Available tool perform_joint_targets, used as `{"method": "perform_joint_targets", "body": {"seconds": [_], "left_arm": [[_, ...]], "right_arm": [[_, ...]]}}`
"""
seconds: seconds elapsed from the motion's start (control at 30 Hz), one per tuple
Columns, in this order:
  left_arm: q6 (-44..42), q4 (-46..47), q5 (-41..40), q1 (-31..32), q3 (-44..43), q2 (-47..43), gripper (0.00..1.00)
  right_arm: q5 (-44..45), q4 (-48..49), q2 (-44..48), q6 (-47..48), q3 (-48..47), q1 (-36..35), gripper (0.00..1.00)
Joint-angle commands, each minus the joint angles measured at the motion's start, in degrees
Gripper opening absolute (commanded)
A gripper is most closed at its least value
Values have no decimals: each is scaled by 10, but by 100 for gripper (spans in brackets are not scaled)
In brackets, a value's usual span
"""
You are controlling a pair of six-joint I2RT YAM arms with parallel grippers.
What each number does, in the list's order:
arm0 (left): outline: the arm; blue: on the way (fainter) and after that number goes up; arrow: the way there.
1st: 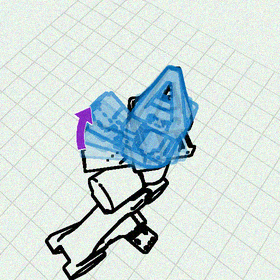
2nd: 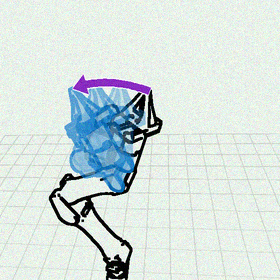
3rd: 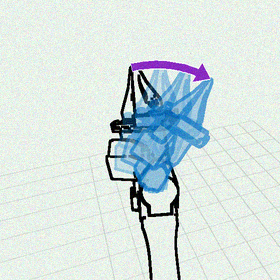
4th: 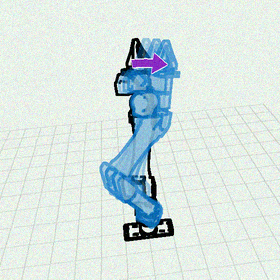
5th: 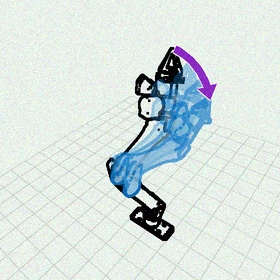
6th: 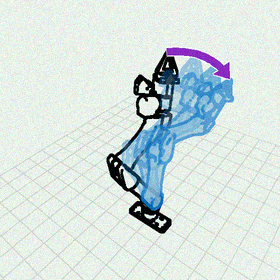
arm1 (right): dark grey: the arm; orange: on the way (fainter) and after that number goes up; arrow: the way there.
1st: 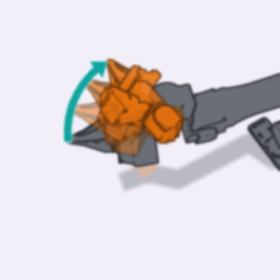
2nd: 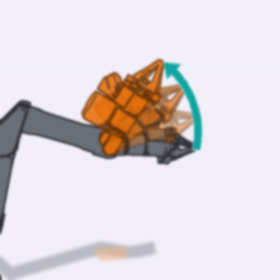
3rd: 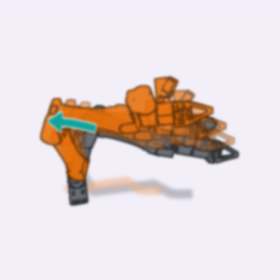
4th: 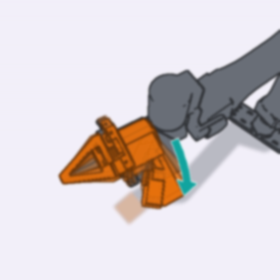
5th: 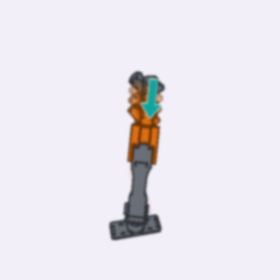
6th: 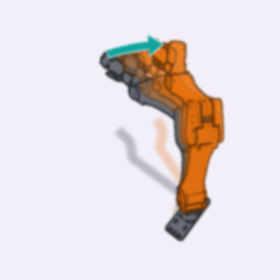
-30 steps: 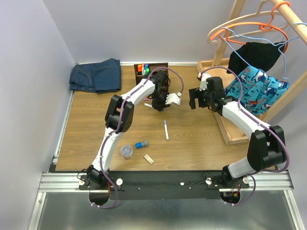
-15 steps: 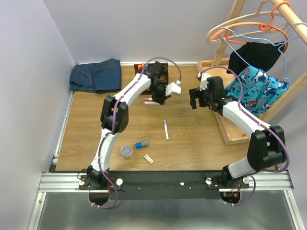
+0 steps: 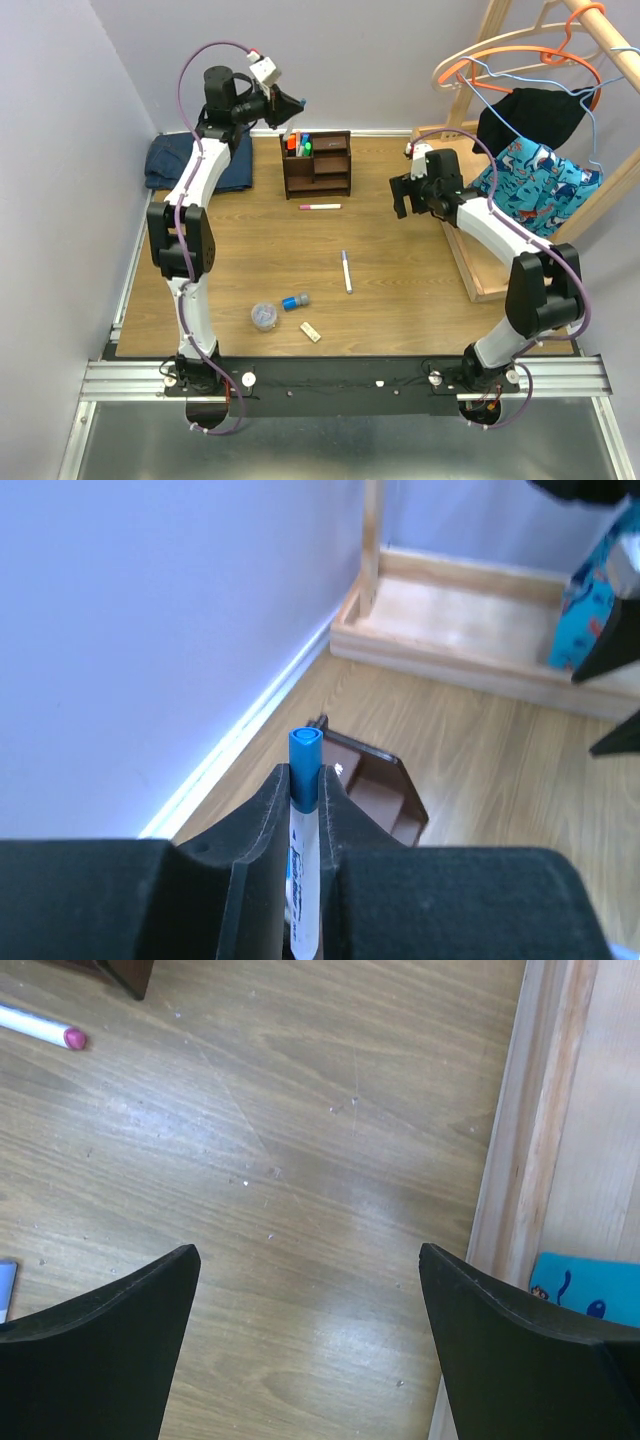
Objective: Sort the stationery into containers
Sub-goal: Place the pen in the storage box.
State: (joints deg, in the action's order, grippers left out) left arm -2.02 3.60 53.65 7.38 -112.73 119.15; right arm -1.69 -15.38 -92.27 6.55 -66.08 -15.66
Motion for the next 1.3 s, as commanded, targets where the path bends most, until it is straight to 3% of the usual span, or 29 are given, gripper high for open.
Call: {"method": "perform_joint_targets", "body": {"seconds": [0.0,0.23,0.33,0.77,1.27], "left_arm": [[173,208,44,-10,-4,56,17],[305,395,55,-18,22,105,17],[326,427,55,-18,20,128,17],[301,428,65,-41,-23,213,17],[282,519,89,-46,153,157,19]], "right_arm": [[14,-17,-17,20,-37,3,98],[44,-41,-38,51,-61,3,97],[53,-50,-54,65,-69,2,97],[71,-52,-97,66,-102,-2,97],[71,-35,-108,79,-96,-22,97]]}}
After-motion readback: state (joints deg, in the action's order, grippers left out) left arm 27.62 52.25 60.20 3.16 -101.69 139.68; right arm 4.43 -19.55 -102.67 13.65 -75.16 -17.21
